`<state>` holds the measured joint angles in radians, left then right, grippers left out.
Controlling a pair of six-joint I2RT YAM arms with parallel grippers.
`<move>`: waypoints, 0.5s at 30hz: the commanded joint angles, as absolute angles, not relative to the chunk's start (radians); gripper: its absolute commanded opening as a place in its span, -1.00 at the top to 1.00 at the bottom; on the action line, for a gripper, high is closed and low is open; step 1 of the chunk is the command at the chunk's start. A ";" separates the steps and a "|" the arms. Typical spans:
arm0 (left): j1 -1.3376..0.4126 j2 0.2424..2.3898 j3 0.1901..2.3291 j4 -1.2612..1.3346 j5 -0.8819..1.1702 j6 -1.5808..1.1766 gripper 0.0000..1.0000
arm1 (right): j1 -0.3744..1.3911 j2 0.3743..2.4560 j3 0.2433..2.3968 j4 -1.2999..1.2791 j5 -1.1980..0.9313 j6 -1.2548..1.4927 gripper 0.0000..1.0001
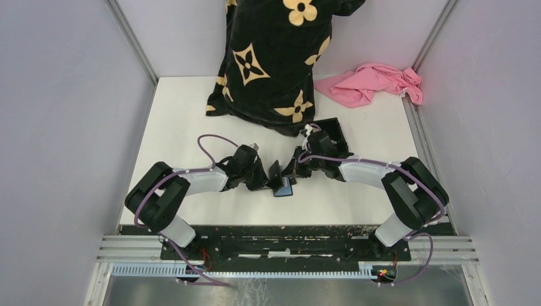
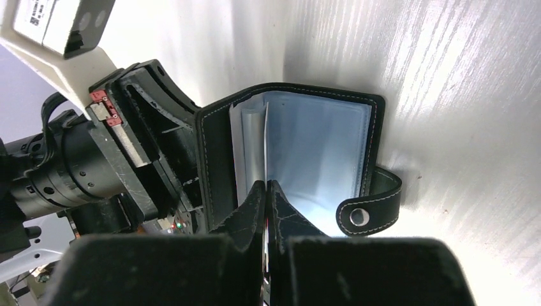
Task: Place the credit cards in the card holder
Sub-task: Open the card holder at the center of the board.
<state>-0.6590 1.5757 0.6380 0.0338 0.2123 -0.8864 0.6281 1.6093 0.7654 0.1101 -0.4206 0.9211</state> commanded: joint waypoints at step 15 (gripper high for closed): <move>-0.666 1.594 0.584 -0.126 0.104 -0.823 0.94 | 0.634 1.523 0.831 0.056 -0.412 0.887 0.98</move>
<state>-0.6605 1.5742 0.6369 0.0322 0.2104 -0.8848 0.6281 1.5623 0.7834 0.0284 -0.4091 0.8917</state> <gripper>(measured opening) 0.037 0.014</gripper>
